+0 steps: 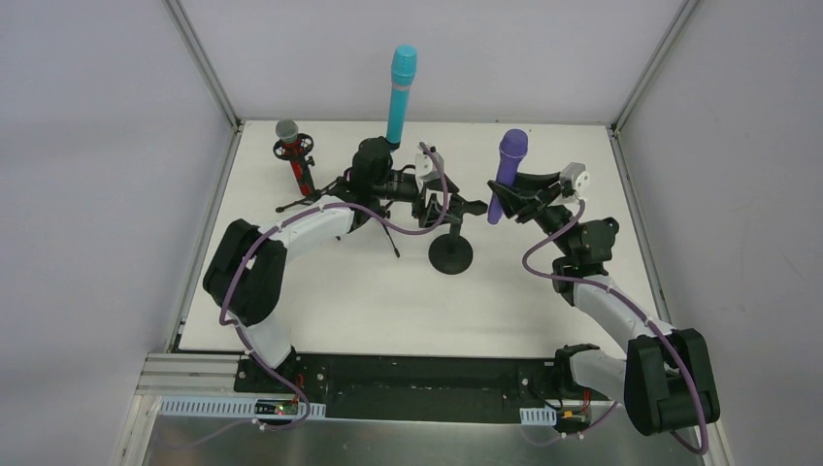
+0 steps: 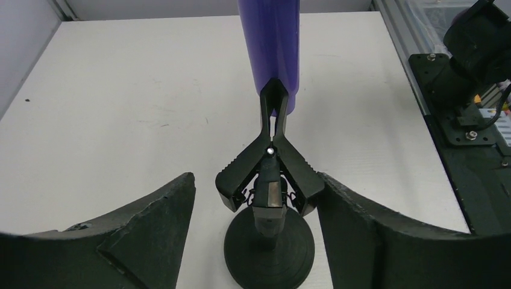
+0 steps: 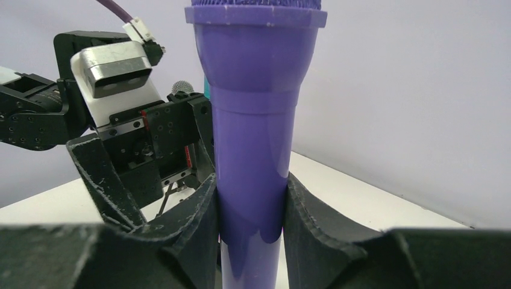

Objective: Attach the microphones to the stand

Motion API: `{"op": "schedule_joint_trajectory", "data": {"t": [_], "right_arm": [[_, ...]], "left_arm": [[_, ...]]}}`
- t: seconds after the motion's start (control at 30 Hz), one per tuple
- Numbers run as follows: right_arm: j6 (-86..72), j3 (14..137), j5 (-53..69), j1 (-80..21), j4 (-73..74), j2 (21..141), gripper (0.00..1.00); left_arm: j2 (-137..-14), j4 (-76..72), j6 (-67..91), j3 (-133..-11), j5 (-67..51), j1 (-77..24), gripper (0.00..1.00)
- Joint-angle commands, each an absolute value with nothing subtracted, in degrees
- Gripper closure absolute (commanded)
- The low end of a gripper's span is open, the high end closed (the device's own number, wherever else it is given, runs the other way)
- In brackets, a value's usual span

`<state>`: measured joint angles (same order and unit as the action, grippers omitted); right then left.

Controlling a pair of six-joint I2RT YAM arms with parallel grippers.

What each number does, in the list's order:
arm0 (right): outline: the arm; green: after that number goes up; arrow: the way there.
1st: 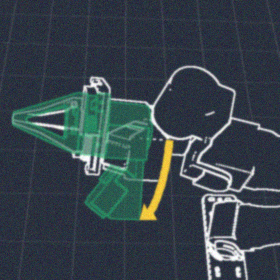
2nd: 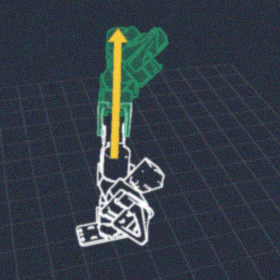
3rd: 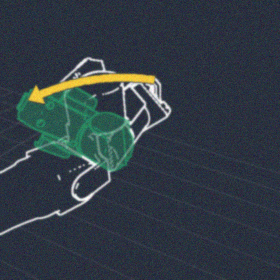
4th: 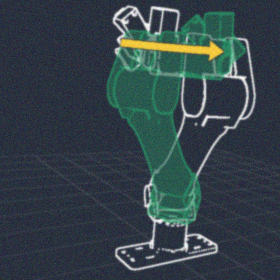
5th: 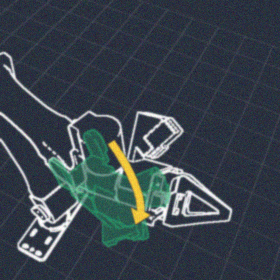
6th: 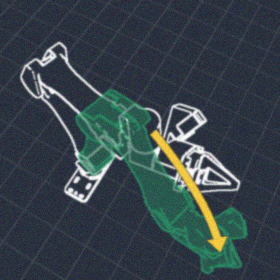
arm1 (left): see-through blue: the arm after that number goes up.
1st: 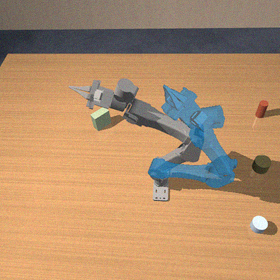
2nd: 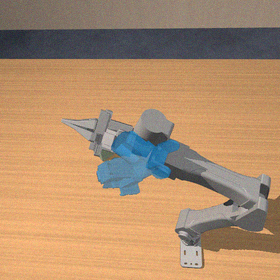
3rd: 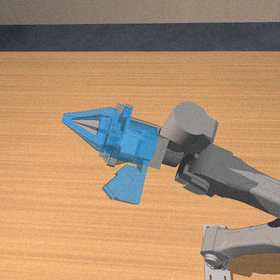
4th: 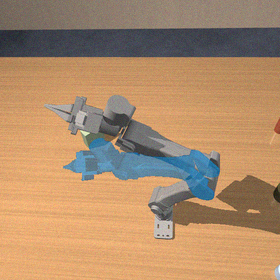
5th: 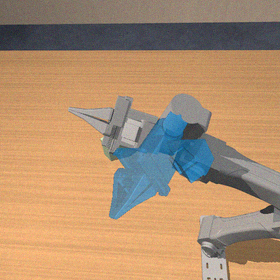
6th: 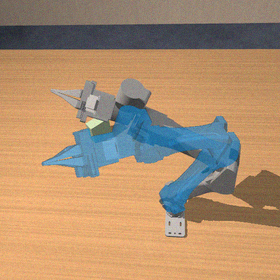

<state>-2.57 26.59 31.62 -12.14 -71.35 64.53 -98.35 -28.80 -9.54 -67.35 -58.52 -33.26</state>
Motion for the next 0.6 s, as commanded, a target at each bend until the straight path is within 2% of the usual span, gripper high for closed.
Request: {"op": "schedule_joint_trajectory", "data": {"t": [0.0,0.03,0.27,0.57], "right_arm": [[-3.78,28.49,33.74,-11.89,-76.80,65.61,1.00],[-3.98,28.66,33.93,-11.89,-77.08,65.98,1.00],[-6.80,28.64,32.56,-12.95,-87.13,70.68,1.00],[-1.64,27.20,29.41,-18.17,-87.28,71.20,1.00]], "left_arm": [[-98.07,-31.33,-12.35,-68.69,-61.27,-32.56,0.67],[-98.13,-30.05,-13.55,-69.23,-62.15,-32.53,0.99],[-98.51,-27.51,-13.42,-70.23,-62.94,-32.52,1.00],[-98.26,-27.51,-12.99,-70.31,-61.47,-32.54,1.00]]}}
